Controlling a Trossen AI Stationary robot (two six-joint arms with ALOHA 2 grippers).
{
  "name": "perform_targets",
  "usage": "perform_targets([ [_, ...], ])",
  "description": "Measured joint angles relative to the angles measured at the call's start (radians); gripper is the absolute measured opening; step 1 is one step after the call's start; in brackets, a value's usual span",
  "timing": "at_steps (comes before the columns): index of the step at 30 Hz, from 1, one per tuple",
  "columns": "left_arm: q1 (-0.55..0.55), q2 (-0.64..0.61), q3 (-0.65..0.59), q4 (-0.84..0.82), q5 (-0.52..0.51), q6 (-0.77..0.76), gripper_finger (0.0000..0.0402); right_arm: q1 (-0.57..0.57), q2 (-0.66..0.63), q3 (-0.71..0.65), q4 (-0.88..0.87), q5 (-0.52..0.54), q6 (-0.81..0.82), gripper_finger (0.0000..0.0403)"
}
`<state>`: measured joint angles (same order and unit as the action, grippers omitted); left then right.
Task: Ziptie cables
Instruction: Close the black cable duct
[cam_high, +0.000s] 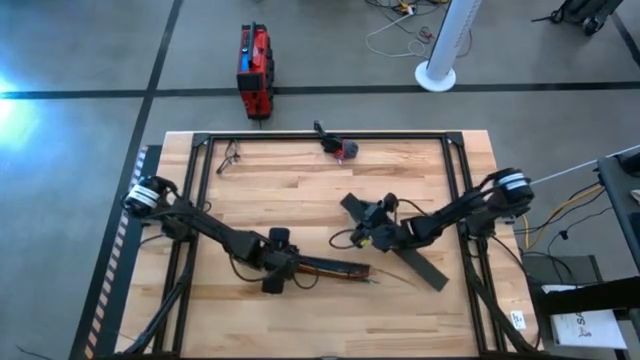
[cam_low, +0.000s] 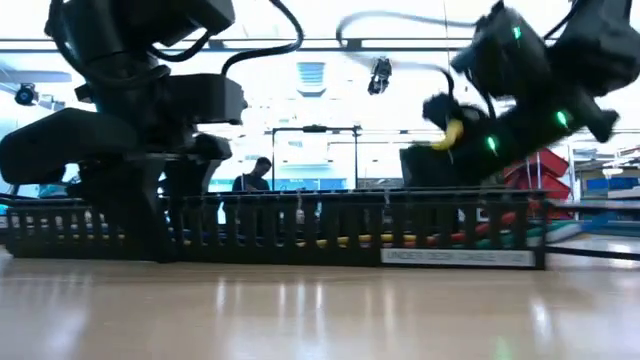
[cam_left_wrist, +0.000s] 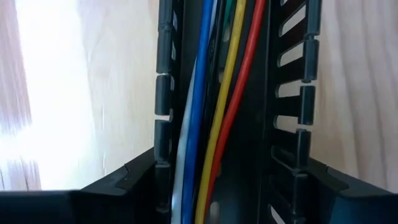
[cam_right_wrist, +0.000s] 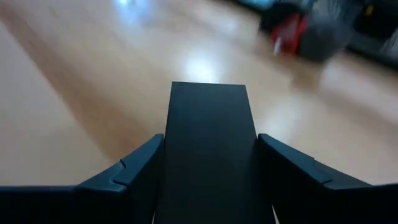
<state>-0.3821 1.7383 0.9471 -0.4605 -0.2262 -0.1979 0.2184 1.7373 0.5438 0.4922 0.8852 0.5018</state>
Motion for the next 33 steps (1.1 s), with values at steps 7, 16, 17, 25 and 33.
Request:
perform_targets([
  [7,0.004,-0.068,-0.114,0.074,0.007,-0.14,0.023,0.011,-0.145,0.074,0.001,-0.112,-0.288,0.0218],
  [16,0.005,-0.145,-0.201,0.165,0.008,-0.227,0.0251,0.086,-0.135,0.273,-0.203,-0.275,-0.333,0.0218],
  [17,0.005,-0.149,-0.208,0.174,0.008,-0.227,0.0256,0.097,-0.115,0.291,-0.218,-0.275,-0.336,0.0218],
  [25,0.006,-0.152,-0.216,0.2,0.005,-0.228,0.0291,0.151,-0.012,0.409,-0.312,-0.315,-0.333,0.0218],
  [33,0.006,-0.146,-0.168,0.371,-0.043,-0.146,0.0327,0.156,0.049,0.435,-0.314,-0.373,-0.348,0.0218],
])
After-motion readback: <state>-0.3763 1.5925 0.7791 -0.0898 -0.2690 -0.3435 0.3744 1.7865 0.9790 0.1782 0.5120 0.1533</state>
